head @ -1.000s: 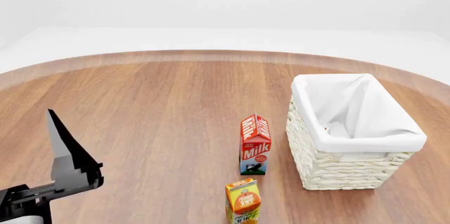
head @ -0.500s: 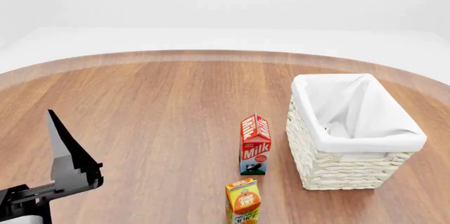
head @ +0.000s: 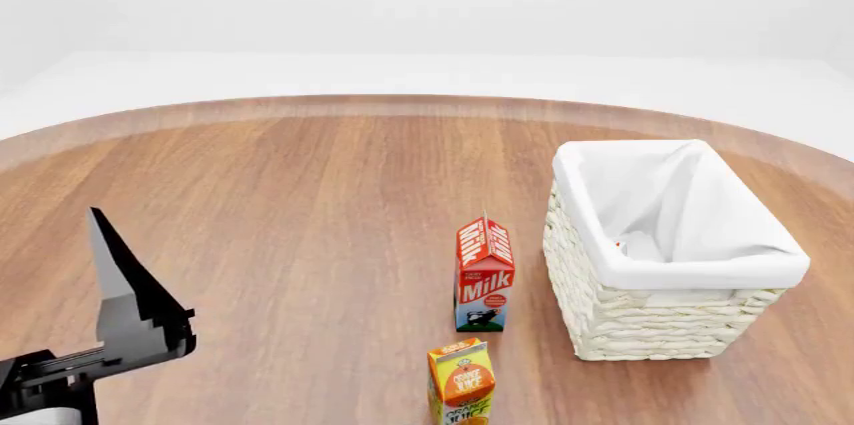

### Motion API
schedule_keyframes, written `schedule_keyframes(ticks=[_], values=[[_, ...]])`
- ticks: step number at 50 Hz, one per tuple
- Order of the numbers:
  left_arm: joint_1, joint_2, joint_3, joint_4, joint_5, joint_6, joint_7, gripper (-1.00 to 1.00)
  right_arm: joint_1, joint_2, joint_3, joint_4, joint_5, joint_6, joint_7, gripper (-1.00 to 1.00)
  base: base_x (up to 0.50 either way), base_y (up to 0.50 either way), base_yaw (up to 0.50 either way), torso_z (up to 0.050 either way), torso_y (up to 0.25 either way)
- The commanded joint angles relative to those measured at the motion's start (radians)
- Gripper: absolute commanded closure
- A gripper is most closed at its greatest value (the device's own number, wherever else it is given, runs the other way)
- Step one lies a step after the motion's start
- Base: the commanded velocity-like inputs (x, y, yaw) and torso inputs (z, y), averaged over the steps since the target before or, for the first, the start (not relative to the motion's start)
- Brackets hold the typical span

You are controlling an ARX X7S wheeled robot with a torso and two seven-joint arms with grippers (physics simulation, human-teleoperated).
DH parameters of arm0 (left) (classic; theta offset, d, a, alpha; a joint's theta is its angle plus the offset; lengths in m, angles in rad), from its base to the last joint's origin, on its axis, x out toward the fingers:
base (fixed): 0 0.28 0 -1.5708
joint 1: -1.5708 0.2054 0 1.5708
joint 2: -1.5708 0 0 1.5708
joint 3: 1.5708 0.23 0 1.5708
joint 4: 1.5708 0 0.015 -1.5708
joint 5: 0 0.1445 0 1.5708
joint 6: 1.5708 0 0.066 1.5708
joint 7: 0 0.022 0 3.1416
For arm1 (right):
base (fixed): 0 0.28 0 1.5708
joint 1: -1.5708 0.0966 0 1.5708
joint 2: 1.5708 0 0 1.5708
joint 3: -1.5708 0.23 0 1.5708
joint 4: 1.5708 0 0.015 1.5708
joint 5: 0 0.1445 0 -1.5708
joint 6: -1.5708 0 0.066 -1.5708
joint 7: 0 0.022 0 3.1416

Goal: Pick up the cream cheese box and the butter, and put them in the basket.

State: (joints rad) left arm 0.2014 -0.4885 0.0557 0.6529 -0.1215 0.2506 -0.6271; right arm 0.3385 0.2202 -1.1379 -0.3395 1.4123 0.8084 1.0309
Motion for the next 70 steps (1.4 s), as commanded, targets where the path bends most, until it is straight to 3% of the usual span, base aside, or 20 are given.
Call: schedule_keyframes(ticks=[1, 21, 22, 44, 70], values=[[-0.001, -0.001, 0.002, -0.001, 0.001, 0.001, -0.001, -1.00, -0.002, 0.001, -0.007, 0.025, -0.005, -0.006, -0.022, -1.00, 0.00, 0.00, 0.00, 0.000, 0.000], [-0.001, -0.003, 0.003, 0.000, 0.000, 0.000, -0.003, -1.00, 0.000, -0.003, -0.023, 0.045, -0.013, -0.007, -0.042, -1.00, 0.00, 0.00, 0.00, 0.000, 0.000], [-0.001, -0.002, 0.003, -0.001, 0.000, 0.001, -0.003, -1.00, 0.003, -0.003, -0.027, 0.043, -0.018, -0.004, -0.037, 1.00, 0.00, 0.00, 0.00, 0.000, 0.000], [0.002, -0.007, 0.000, 0.005, -0.002, 0.000, -0.006, -1.00, 0.012, 0.002, -0.037, 0.028, -0.049, -0.015, -0.032, 1.00, 0.00, 0.00, 0.00, 0.000, 0.000], [0.007, -0.010, -0.008, 0.010, -0.006, 0.004, -0.013, -1.00, 0.140, 0.060, 0.031, -0.301, -0.065, 0.002, 0.183, 1.00, 0.00, 0.00, 0.00, 0.000, 0.000]])
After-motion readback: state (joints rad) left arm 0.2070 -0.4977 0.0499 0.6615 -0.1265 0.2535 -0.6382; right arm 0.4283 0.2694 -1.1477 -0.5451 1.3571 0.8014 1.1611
